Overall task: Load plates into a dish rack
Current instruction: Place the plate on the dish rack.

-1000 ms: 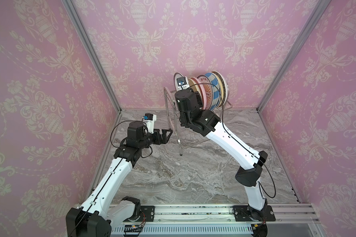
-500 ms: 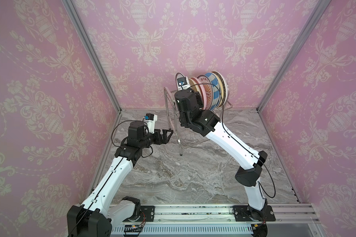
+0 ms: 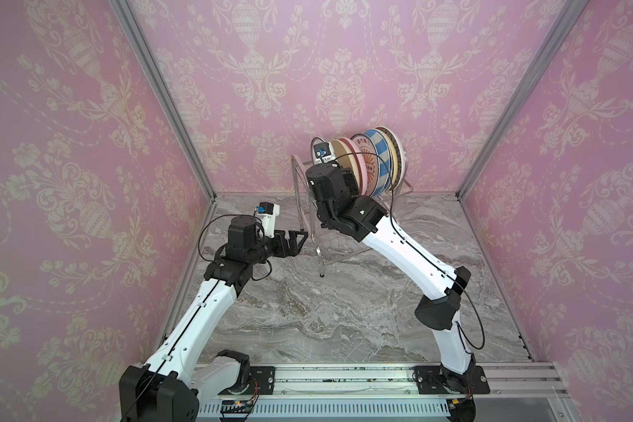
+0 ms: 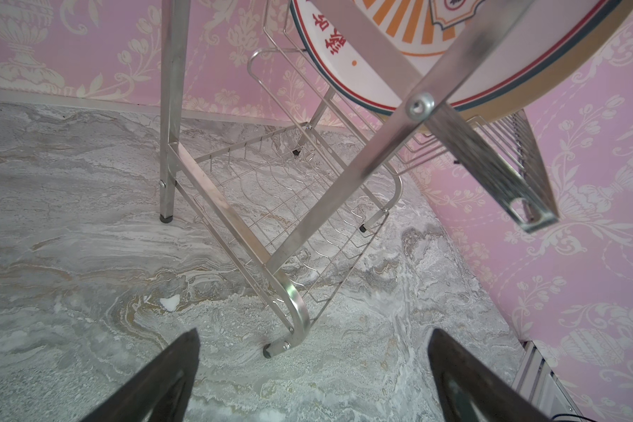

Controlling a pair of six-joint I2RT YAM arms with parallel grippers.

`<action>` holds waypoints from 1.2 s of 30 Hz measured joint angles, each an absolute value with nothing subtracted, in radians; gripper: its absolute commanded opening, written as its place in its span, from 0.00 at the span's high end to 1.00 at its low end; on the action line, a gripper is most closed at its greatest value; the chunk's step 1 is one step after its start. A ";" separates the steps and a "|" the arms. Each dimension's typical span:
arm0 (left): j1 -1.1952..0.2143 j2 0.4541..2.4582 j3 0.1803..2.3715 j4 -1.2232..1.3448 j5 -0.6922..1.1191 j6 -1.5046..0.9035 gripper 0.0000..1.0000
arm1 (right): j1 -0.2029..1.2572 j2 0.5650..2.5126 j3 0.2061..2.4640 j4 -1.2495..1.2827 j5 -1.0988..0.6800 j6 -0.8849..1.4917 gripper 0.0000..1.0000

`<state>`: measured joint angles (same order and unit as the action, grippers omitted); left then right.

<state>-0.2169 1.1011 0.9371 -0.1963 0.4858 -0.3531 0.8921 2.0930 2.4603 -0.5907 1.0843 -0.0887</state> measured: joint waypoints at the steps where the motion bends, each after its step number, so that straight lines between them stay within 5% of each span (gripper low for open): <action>1: -0.217 1.101 0.937 -0.196 0.486 -0.353 0.01 | 0.891 2.093 2.460 -0.591 1.084 -0.088 1.00; 36: -0.210 1.102 0.934 -0.179 0.493 -0.353 0.01 | 0.892 2.124 2.501 -0.589 1.088 -0.129 1.00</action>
<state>-0.2104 1.1015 0.9337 -0.1795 0.4931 -0.3531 0.8925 2.1239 2.5011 -0.5892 1.0882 -0.1287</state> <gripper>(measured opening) 0.993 0.082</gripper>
